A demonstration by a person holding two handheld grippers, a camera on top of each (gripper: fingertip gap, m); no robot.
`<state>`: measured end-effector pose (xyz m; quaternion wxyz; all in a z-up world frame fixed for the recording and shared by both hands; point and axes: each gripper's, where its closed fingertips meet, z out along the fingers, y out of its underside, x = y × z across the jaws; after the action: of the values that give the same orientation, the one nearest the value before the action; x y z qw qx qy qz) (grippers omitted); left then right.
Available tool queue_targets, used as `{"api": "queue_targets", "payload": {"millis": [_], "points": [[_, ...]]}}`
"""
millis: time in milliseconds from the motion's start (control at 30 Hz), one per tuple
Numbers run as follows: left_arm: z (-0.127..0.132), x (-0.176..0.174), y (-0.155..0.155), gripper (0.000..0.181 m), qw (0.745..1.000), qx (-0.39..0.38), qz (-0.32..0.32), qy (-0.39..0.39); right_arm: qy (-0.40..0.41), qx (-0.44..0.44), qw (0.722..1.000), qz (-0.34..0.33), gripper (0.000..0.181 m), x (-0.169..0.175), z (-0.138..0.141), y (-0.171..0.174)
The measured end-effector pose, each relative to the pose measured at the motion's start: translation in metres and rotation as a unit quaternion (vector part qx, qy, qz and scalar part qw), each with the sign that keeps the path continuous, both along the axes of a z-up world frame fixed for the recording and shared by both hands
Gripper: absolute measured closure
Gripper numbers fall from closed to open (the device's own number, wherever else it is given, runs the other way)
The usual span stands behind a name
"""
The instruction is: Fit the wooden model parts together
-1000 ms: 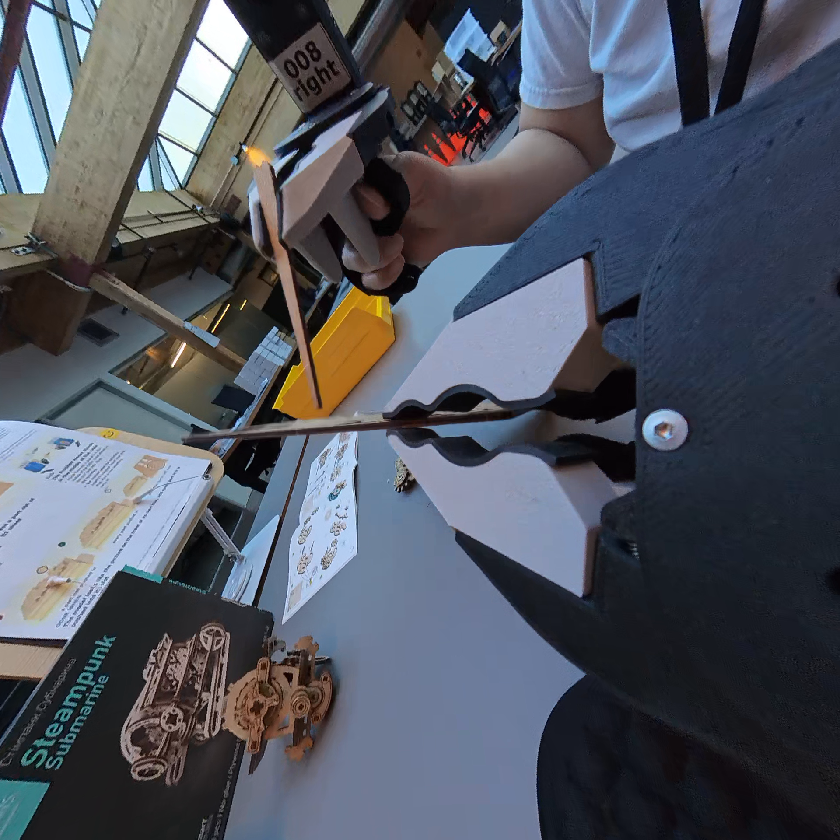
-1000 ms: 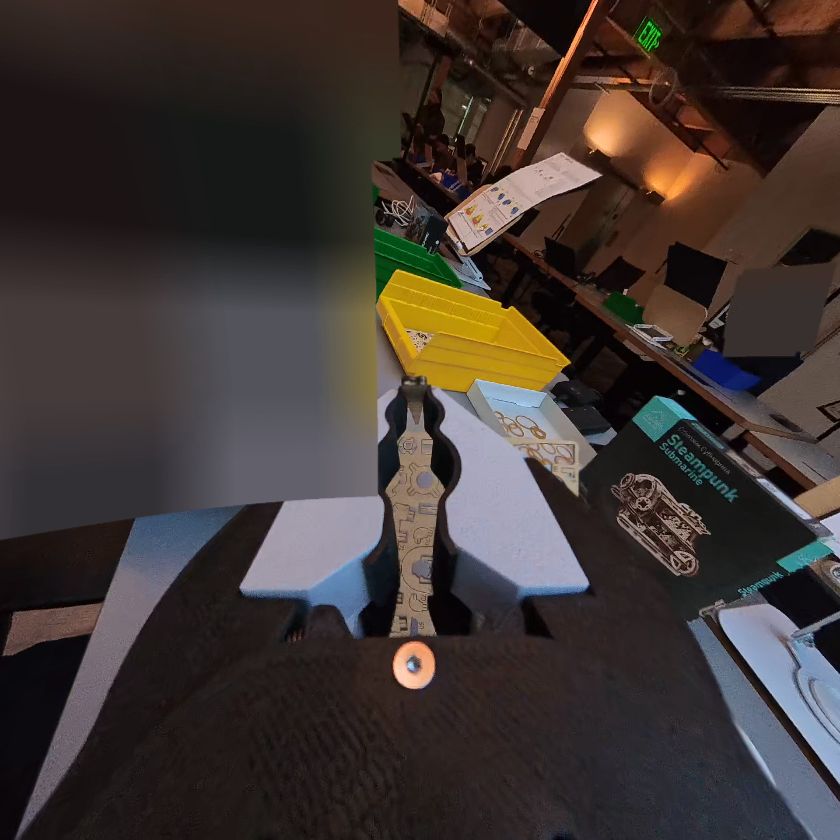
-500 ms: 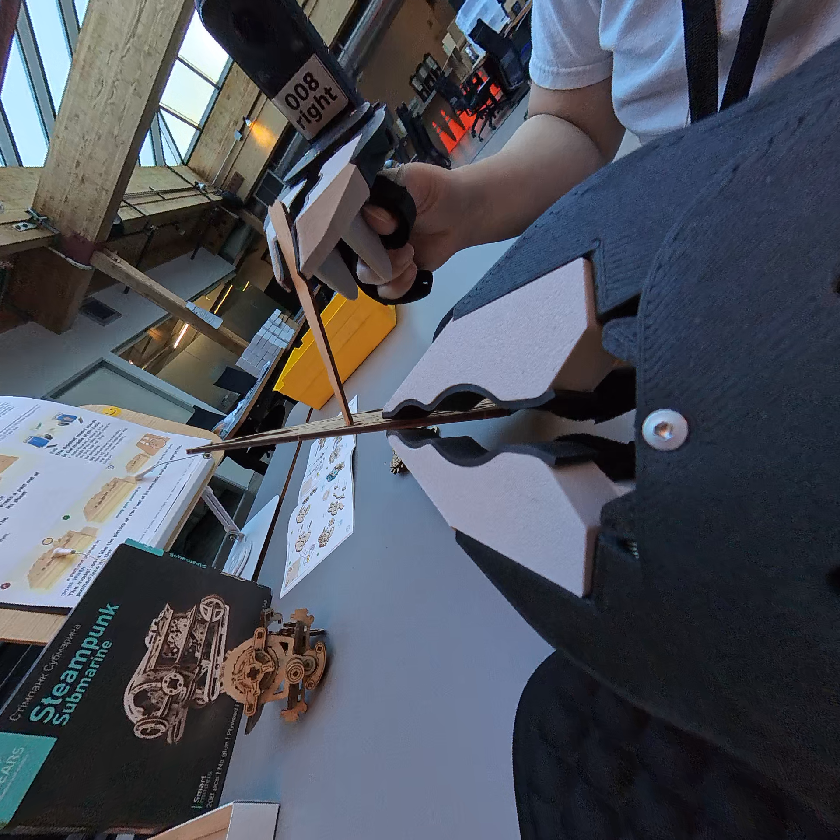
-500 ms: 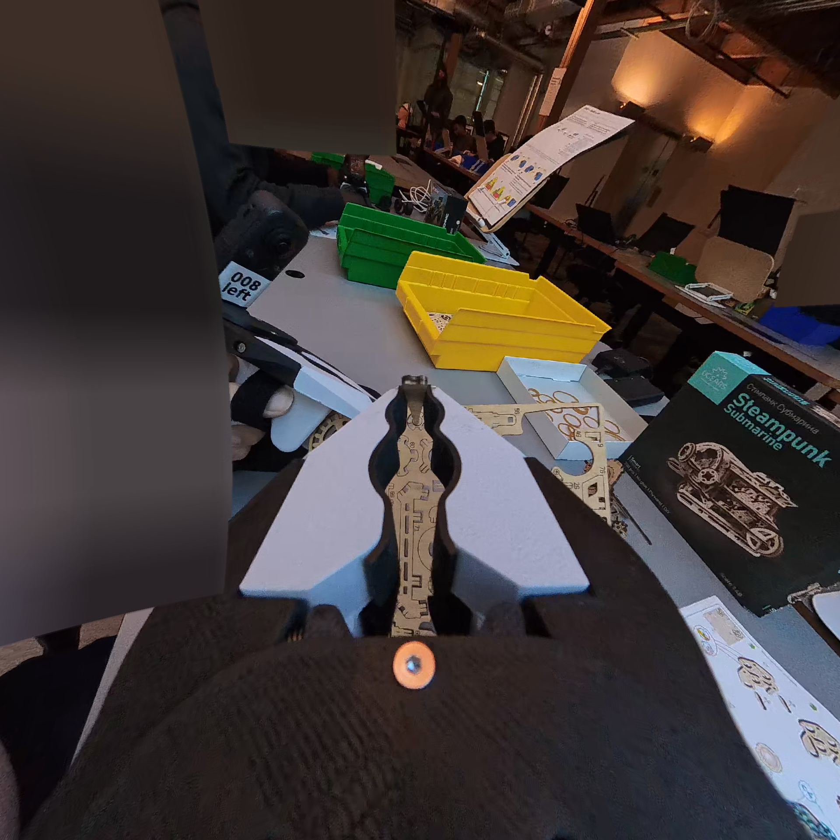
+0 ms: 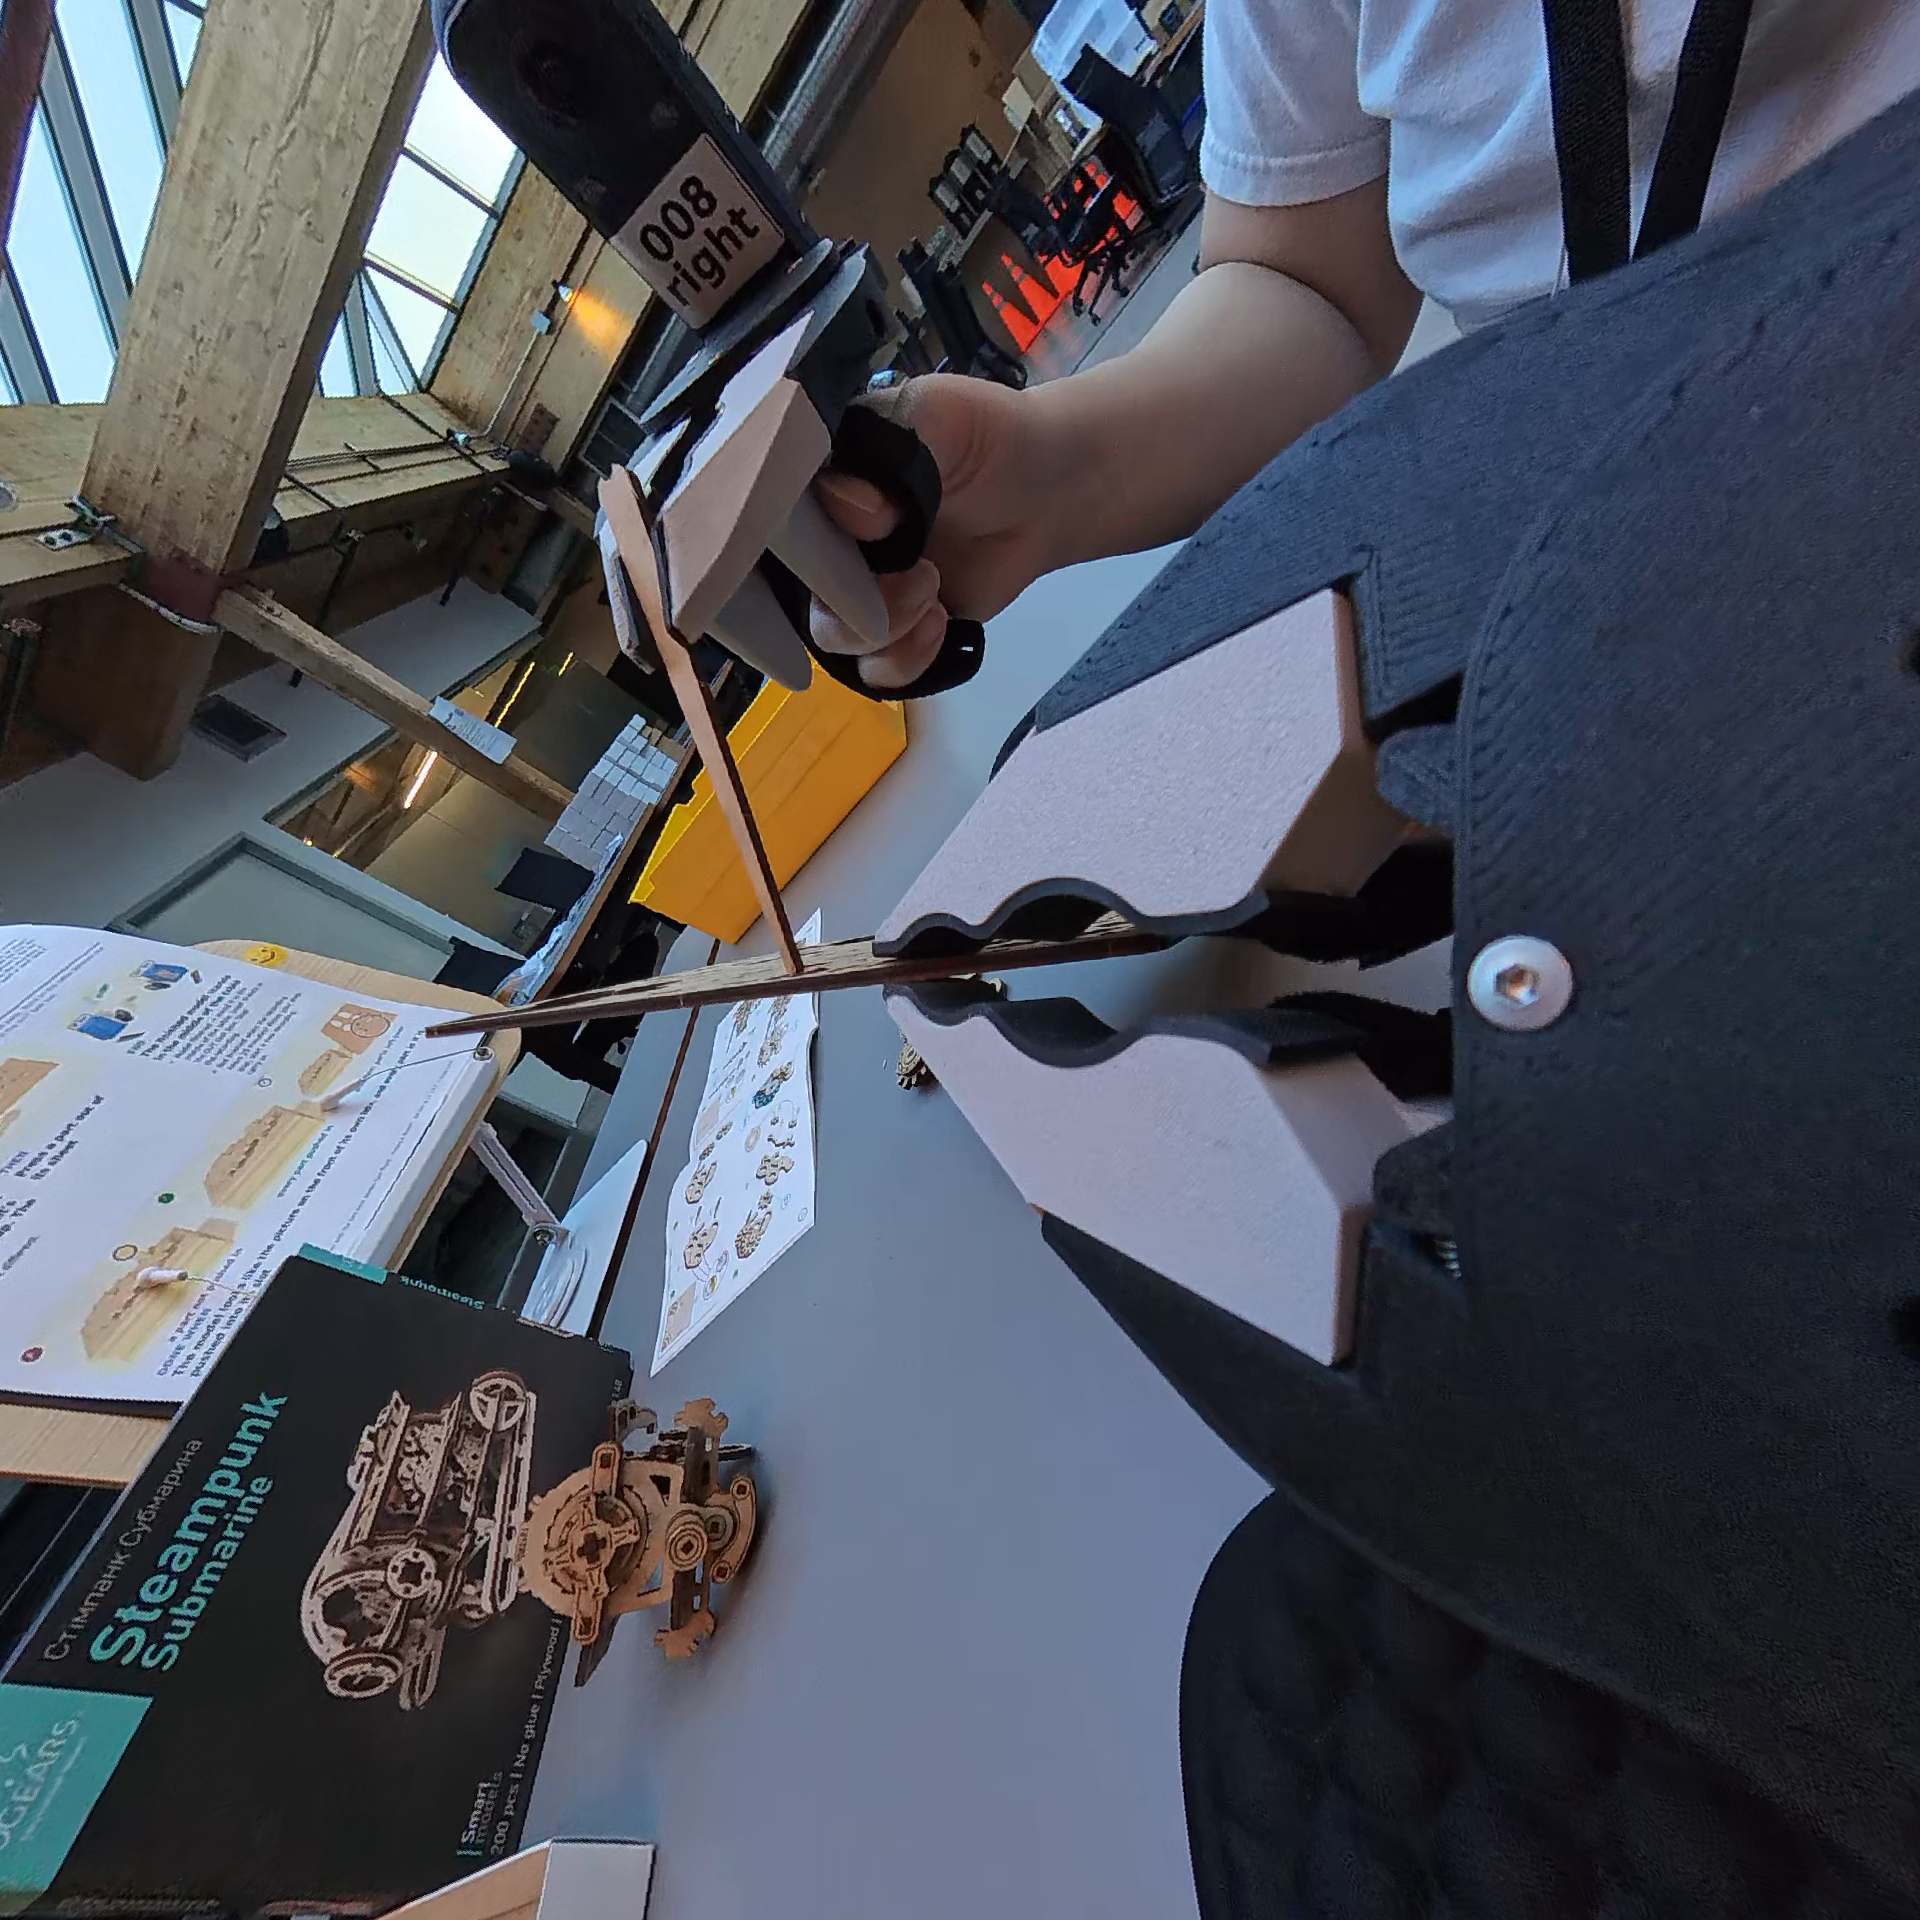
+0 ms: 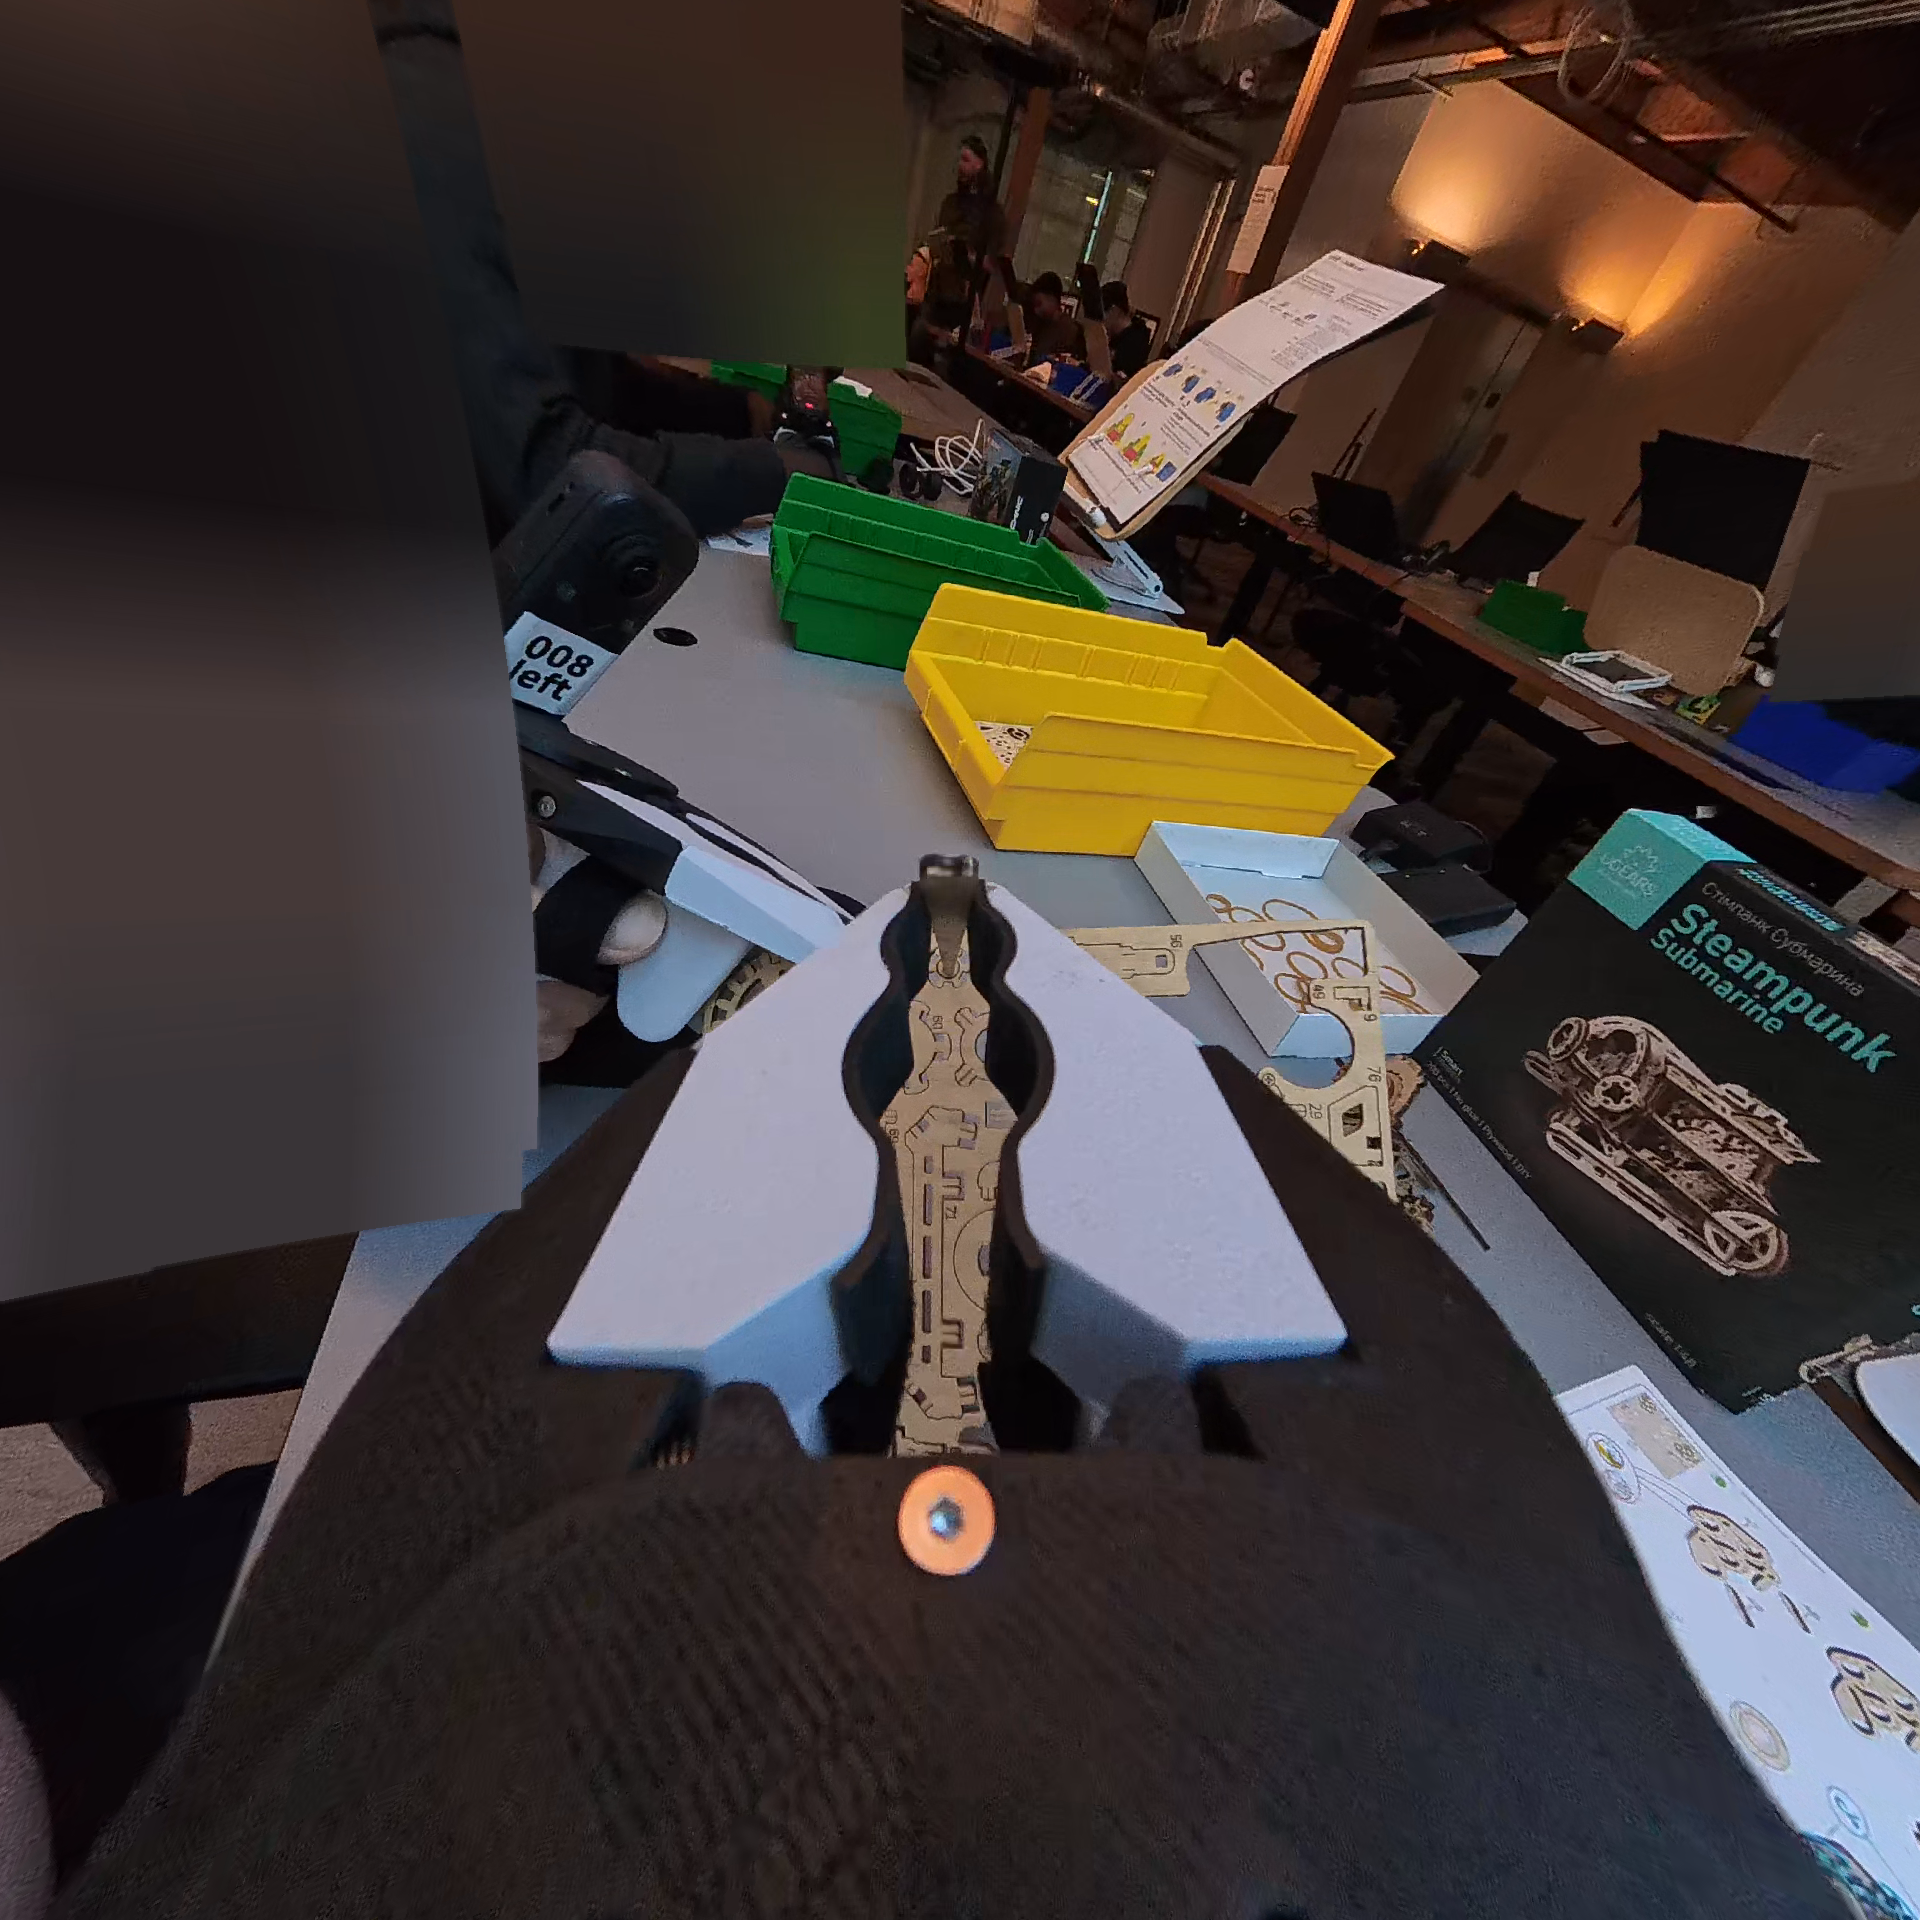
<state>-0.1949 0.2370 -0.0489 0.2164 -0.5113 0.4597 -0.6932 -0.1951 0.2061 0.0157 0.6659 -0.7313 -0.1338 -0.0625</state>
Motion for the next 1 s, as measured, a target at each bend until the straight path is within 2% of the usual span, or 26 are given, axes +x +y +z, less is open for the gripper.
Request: {"api": "queue_targets", "payload": {"millis": [600, 867, 933, 1000], "points": [[0.004, -0.001, -0.006, 0.181, 1.0, 0.013, -0.008, -0.01, 0.012, 0.007, 1.0, 0.005, 0.175, -0.001, 0.005, 0.0], [0.005, -0.001, -0.006, 0.181, 1.0, 0.003, -0.012, -0.013, -0.018, 0.005, 1.0, -0.003, 0.175, -0.005, 0.005, -0.001], [0.005, 0.0, -0.005, 0.181, 1.0, -0.004, -0.006, -0.013, -0.052, 0.003, 0.999, -0.006, 0.175, -0.005, -0.006, 0.004], [-0.004, 0.003, 0.004, 0.179, 0.999, 0.02, 0.03, 0.008, -0.053, -0.029, 0.998, -0.015, 0.175, 0.0, -0.025, 0.009]]}}
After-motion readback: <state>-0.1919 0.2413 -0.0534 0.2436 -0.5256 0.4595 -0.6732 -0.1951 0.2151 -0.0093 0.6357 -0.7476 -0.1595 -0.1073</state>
